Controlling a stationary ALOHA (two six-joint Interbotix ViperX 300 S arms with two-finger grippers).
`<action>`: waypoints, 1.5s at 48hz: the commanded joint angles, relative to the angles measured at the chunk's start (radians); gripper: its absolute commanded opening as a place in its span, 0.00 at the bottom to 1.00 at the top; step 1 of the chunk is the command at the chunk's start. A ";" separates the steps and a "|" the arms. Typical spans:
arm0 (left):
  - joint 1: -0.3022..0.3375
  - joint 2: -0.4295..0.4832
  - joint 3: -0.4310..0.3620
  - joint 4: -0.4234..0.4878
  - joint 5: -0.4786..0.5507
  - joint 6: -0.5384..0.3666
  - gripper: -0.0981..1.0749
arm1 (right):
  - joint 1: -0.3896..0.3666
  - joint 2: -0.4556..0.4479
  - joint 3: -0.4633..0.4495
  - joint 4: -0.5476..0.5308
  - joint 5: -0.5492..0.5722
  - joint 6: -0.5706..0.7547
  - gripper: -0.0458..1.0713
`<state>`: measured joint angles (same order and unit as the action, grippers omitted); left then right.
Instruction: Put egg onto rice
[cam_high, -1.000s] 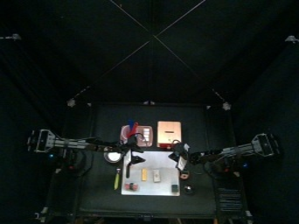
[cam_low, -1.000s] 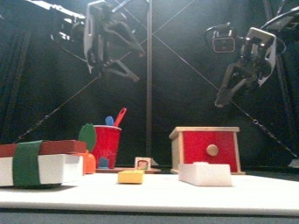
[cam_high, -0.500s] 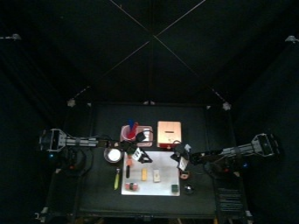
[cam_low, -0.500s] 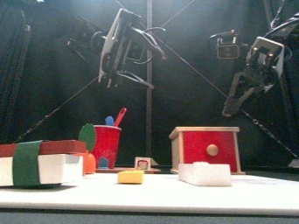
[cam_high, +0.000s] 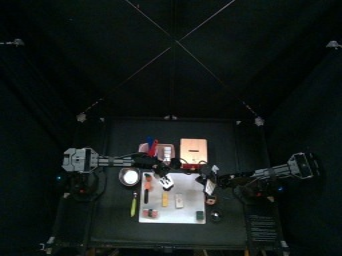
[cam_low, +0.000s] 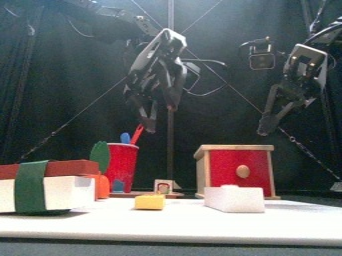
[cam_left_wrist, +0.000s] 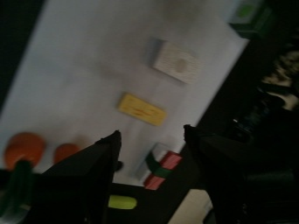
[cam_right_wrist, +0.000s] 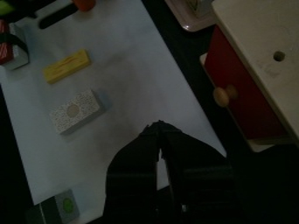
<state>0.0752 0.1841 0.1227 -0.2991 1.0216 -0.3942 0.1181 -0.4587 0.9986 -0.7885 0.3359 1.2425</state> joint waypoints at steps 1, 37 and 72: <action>-0.052 -0.012 -0.015 0.137 -0.015 -0.132 0.87 | 0.005 -0.015 -0.005 0.005 -0.003 0.003 0.39; -0.262 0.040 0.137 0.560 -0.232 -1.198 0.87 | -0.002 -0.011 0.020 0.021 -0.005 0.009 0.39; -0.311 0.121 0.112 0.462 -0.255 -1.232 0.86 | 0.003 -0.009 0.028 0.051 -0.008 0.009 0.39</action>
<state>-0.2408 0.3160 0.2623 0.1595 0.7731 -1.6260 0.1197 -0.4587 1.0324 -0.7394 0.3313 1.2517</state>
